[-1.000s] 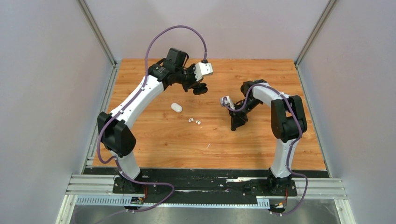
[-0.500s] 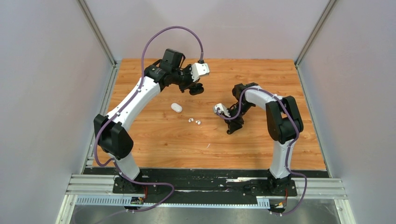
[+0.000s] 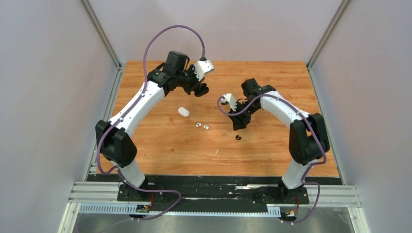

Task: Insert the wireless bluetooth earbuds into the charging case
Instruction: Adjust the right earbud at the center of the board.

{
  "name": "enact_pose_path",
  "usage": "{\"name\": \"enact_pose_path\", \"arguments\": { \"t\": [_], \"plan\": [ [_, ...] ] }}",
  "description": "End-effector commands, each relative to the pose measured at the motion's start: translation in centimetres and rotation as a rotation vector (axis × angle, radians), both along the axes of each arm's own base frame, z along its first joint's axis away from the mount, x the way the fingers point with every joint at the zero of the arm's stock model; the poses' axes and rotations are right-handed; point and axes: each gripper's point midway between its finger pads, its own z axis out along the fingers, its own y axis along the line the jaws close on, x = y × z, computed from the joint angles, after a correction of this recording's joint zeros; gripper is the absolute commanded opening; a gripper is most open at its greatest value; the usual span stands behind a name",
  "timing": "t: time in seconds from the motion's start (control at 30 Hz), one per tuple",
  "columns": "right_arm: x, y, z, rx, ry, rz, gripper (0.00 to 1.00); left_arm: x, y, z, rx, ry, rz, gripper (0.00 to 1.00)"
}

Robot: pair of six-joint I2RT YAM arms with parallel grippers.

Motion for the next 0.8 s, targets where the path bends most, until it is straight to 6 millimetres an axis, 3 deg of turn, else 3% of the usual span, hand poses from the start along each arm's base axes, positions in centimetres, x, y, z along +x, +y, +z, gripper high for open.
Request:
{"name": "enact_pose_path", "arguments": {
  "t": [0.0,0.17,0.3,0.63,0.77],
  "plan": [
    [-1.7,1.3,1.1,-0.016,0.065,-0.25,0.39,0.7,1.9,3.1,-0.101,-0.053,0.181,0.0],
    [-2.7,1.1,-0.1,-0.037,0.109,-0.278,0.38,1.3,2.4,3.5,-0.121,-0.086,0.231,0.0],
    [-2.0,0.7,-1.9,-0.104,0.116,-0.395,0.51,1.5,2.2,3.8,-0.13,-0.089,0.233,0.0],
    [-1.9,2.2,-2.7,-0.087,0.197,-0.457,0.39,1.5,2.9,3.8,-0.104,-0.105,0.246,0.0],
    [-2.0,2.1,-3.1,-0.103,0.199,-0.462,0.38,1.4,3.0,3.8,-0.095,-0.108,0.247,0.0]
  ]
}}
